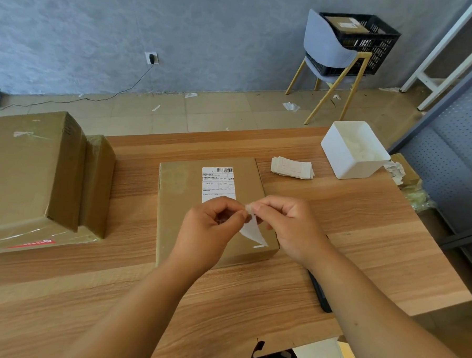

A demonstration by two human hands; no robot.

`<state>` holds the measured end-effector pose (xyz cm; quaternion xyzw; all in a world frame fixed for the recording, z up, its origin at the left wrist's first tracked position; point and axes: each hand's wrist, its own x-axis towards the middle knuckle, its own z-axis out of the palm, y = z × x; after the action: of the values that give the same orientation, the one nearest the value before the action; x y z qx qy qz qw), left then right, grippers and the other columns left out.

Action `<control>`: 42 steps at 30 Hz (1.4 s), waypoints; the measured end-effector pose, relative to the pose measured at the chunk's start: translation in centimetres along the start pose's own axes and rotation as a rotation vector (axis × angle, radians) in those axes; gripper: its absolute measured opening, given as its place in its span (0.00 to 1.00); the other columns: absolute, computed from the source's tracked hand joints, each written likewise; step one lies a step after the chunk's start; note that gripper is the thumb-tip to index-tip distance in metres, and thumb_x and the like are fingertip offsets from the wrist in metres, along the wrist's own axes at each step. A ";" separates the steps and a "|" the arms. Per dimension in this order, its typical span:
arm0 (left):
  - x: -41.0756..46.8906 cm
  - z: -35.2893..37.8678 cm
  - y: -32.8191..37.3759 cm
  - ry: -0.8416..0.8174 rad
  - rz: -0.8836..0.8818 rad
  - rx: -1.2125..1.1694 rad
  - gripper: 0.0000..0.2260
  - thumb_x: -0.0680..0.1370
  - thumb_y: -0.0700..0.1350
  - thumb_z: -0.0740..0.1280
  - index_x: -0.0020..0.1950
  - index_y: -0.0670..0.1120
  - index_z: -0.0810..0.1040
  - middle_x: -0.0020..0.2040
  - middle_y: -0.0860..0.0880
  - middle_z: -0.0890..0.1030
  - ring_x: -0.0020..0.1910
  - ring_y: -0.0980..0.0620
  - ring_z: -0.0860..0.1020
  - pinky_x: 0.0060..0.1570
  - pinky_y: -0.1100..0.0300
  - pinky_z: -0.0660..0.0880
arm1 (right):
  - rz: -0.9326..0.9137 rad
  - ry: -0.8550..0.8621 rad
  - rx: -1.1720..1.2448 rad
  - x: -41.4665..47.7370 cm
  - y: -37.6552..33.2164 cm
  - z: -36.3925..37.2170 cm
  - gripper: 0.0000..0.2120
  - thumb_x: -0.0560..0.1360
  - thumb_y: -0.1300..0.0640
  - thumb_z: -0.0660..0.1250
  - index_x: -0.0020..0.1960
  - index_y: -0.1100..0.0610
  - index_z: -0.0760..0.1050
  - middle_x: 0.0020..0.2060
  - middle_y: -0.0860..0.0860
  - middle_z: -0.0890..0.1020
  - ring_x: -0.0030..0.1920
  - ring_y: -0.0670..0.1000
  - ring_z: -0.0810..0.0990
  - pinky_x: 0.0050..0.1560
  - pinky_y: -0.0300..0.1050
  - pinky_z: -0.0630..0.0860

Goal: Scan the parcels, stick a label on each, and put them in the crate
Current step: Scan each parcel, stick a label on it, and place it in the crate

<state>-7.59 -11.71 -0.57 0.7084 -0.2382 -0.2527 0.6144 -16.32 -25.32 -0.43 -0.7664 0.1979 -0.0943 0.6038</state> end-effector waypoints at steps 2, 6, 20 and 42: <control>0.1 0.3 -0.2 -0.003 -0.030 -0.024 0.09 0.73 0.40 0.69 0.36 0.51 0.82 0.36 0.51 0.83 0.39 0.50 0.79 0.39 0.61 0.75 | 0.050 0.090 0.020 0.0 0.4 -0.2 0.10 0.78 0.55 0.64 0.42 0.53 0.83 0.36 0.48 0.83 0.38 0.42 0.79 0.40 0.37 0.72; 0.6 1.0 -0.4 -0.014 -0.100 -0.105 0.13 0.73 0.35 0.65 0.32 0.49 0.80 0.34 0.50 0.82 0.36 0.55 0.77 0.39 0.63 0.74 | 0.106 0.265 0.078 0.1 1.1 -1.0 0.10 0.78 0.57 0.63 0.42 0.58 0.80 0.34 0.46 0.83 0.36 0.42 0.80 0.35 0.34 0.73; 4.9 5.5 -2.1 0.249 -0.324 -0.172 0.08 0.63 0.41 0.66 0.25 0.49 0.70 0.27 0.51 0.78 0.32 0.51 0.74 0.39 0.54 0.71 | 0.520 0.765 0.250 0.4 6.4 -8.7 0.09 0.78 0.58 0.63 0.41 0.56 0.79 0.32 0.49 0.81 0.32 0.45 0.78 0.30 0.39 0.73; 23.5 26.7 0.5 0.005 -0.043 0.436 0.02 0.74 0.45 0.68 0.42 0.50 0.80 0.43 0.56 0.80 0.38 0.62 0.76 0.34 0.69 0.68 | 0.302 0.323 -0.735 4.5 11.3 -33.9 0.10 0.79 0.53 0.59 0.43 0.53 0.76 0.41 0.44 0.74 0.40 0.47 0.74 0.40 0.49 0.75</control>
<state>-7.15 -47.09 -4.70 0.8300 -0.2705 -0.2065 0.4419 -27.45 -59.49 -3.14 -0.8683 0.4205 -0.0470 0.2589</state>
